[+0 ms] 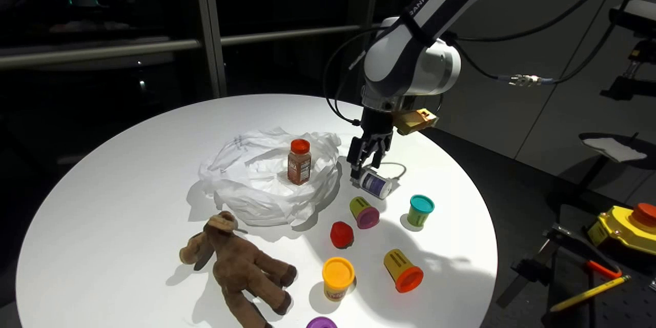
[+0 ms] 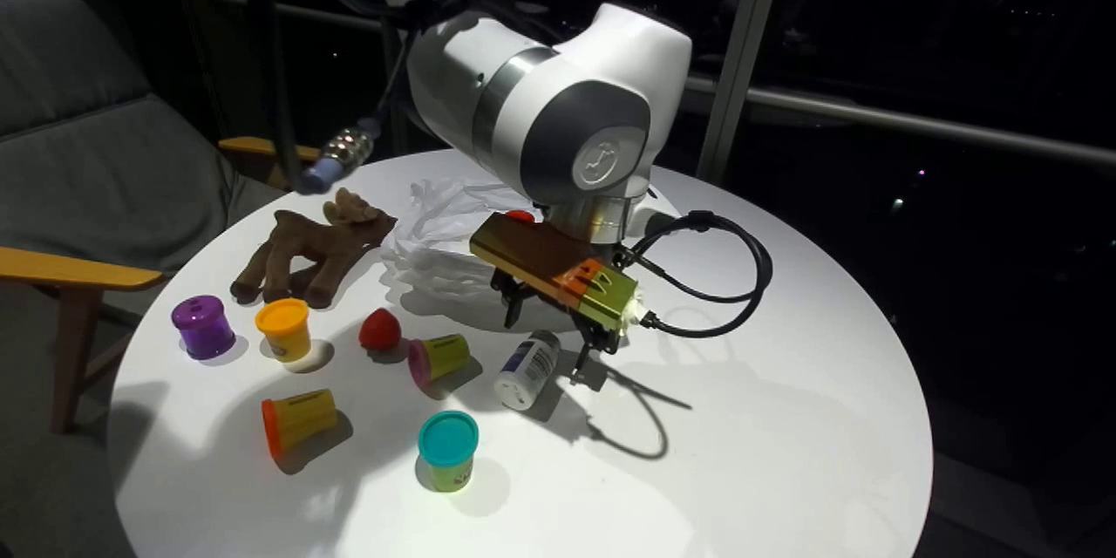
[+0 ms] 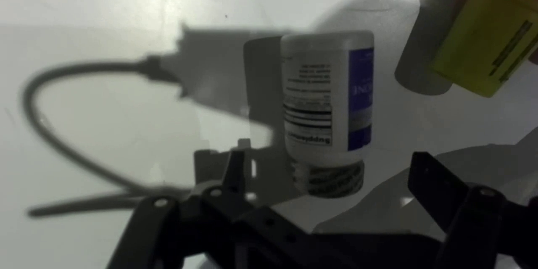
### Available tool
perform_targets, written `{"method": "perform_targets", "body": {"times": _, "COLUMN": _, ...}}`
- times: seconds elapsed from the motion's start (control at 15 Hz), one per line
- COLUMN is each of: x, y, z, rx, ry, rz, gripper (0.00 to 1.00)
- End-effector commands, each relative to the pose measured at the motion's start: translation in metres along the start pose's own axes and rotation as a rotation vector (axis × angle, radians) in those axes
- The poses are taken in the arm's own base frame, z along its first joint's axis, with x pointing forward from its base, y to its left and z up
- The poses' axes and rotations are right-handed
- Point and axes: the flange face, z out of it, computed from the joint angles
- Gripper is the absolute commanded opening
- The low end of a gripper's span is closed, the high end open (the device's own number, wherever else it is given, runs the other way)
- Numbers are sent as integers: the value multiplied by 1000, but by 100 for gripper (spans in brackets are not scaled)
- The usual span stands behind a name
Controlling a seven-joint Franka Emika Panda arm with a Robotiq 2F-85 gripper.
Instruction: Put the object on the table in the plastic bag
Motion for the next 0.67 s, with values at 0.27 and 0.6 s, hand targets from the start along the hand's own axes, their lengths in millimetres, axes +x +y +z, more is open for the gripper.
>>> {"method": "perform_targets", "body": {"times": 0.27, "x": -13, "y": 14, "z": 8, "rx": -35, "ry": -56, "rz": -13, "gripper": 100}}
{"method": "perform_targets", "body": {"times": 0.6, "x": -17, "y": 12, "z": 18, "rx": -32, "ry": -84, "rz": -20, "gripper": 82}}
